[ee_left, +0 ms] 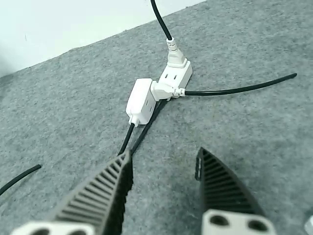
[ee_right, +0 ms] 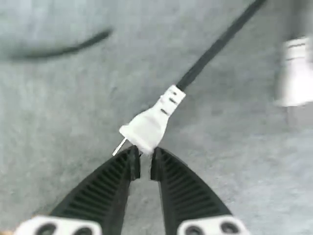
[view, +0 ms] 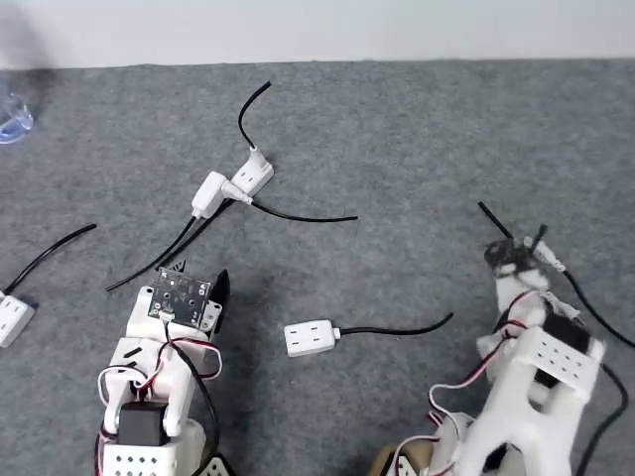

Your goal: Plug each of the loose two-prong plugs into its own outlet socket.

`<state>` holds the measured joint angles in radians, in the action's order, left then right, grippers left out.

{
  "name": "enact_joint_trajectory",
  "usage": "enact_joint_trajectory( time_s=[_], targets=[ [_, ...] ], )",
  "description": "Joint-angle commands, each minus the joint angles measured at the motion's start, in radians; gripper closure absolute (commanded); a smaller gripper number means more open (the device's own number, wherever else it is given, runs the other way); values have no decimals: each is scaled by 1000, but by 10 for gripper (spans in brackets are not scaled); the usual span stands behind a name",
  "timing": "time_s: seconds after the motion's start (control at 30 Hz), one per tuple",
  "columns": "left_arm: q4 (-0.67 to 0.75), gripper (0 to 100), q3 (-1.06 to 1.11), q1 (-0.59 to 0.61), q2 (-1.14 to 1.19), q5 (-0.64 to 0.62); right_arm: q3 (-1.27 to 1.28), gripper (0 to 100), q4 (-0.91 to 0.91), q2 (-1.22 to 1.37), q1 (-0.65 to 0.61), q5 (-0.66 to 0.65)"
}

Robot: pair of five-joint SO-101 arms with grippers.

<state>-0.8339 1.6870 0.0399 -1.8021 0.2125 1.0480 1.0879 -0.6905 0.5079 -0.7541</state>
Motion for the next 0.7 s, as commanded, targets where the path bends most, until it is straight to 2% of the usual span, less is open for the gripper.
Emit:
enact_joint_trajectory(
  time_s=[0.0,0.2,0.3,0.37,0.43,0.5,0.6,0.67],
  targets=[
    [-3,802,-4,-5,-11,9,-138,990,81,-76,-90,86],
    [-3,802,-4,-5,-11,9,-160,990,104,-179,-308,388],
    [-3,802,-4,-5,-11,9,-98,990,-2,-176,-383,646],
    [-3,802,-4,-5,-11,9,-54,991,-101,-176,-395,738],
    [-3,802,-4,-5,-11,9,-26,991,-148,-177,-377,720],
    [-3,802,-4,-5,-11,9,-12,987,-142,-177,-352,640],
    [-3,802,-4,-5,-11,11,-3,971,-56,-179,-285,489],
    [0,802,-4,-5,-11,11,-3,919,10,-182,-226,411]
  ],
)
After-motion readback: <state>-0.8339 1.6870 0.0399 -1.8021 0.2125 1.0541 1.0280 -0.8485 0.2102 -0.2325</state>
